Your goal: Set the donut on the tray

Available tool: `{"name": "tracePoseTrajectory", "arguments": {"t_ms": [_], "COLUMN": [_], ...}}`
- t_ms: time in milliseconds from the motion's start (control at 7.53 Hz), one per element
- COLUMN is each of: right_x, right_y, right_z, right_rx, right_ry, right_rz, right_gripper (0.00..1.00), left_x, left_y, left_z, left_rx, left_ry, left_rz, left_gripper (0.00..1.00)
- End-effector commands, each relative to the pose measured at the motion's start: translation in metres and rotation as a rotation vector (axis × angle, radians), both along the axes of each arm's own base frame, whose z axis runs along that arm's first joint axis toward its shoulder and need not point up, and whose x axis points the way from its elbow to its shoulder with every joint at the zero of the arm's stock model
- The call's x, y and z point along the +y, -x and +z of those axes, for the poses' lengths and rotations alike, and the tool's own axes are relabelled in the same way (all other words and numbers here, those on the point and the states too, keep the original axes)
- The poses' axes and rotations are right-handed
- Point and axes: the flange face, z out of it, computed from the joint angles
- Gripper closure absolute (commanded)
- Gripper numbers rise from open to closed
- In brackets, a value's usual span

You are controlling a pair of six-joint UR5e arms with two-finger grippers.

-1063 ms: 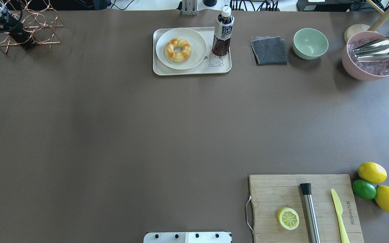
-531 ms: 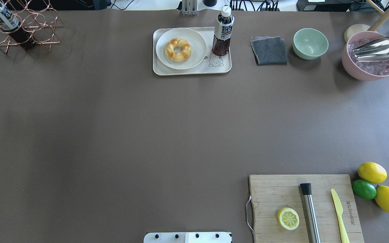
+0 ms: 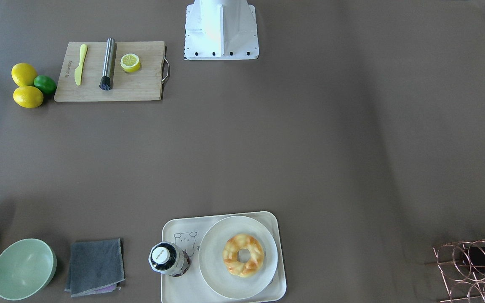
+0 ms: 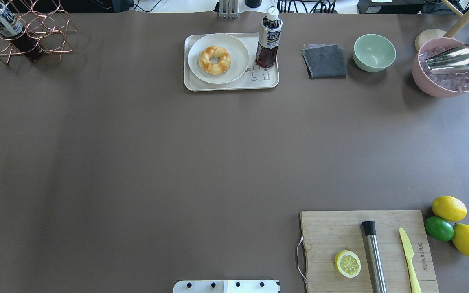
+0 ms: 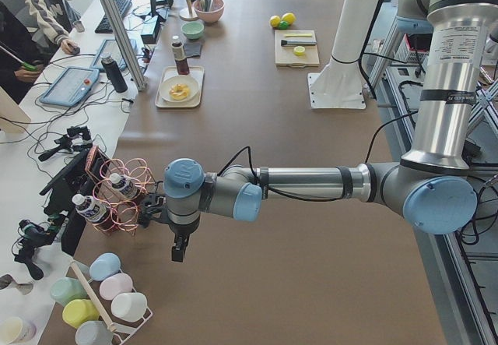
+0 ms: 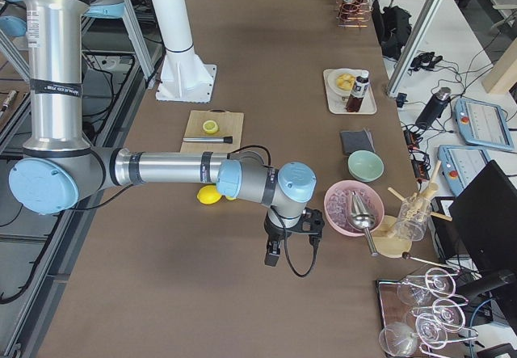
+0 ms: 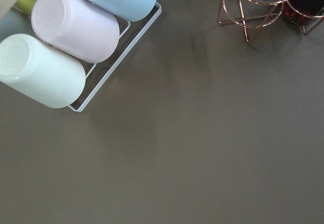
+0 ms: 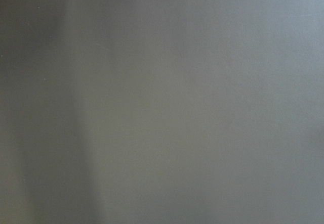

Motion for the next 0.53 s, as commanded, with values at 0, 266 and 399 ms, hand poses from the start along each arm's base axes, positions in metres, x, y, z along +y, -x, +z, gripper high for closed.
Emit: {"name": "tracePoseTrajectory", "arguments": {"t_ms": [0, 266, 399], "right_x": [-0.005, -0.018, -0.015], "right_y": [-0.002, -0.002, -0.002], "right_z": [-0.009, -0.020, -0.019], "right_rx": [0.000, 0.000, -0.005], "right_ry": [-0.022, -0.039, -0.034], "right_rz": [0.006, 0.006, 0.006], "right_gripper": [0.00, 0.00, 0.00], "left_x": [0.006, 0.005, 0.003], "left_y": [0.035, 0.034, 0.029], "left_z": [-0.004, -0.009, -0.010], "left_rx": [-0.015, -0.014, -0.014], "left_ry": [-0.012, -0.016, -0.018], "left_rz": [-0.061, -0.058, -0.049], "left_gripper": [0.02, 0.02, 0.02]}}
